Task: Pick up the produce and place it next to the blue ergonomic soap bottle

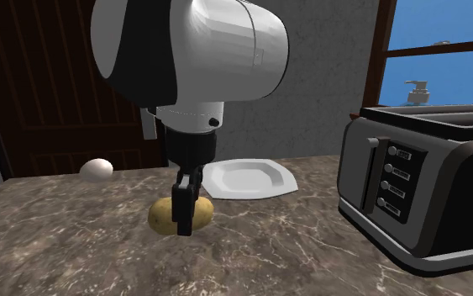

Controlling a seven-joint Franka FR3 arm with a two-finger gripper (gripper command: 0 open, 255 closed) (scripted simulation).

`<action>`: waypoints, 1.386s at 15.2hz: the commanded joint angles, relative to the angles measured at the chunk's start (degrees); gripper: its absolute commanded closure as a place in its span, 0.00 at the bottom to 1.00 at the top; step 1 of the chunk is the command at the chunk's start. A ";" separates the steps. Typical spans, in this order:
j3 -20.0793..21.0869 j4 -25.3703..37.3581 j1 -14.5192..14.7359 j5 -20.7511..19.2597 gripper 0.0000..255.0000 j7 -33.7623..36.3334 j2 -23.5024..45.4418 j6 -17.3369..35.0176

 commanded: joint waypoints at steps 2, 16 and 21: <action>-0.13 0.42 0.05 -0.43 1.00 0.33 -0.97 -1.37; -0.50 4.87 0.30 -2.73 1.00 2.22 -6.73 -11.39; -0.52 7.05 0.34 -3.28 1.00 2.71 -8.25 -15.05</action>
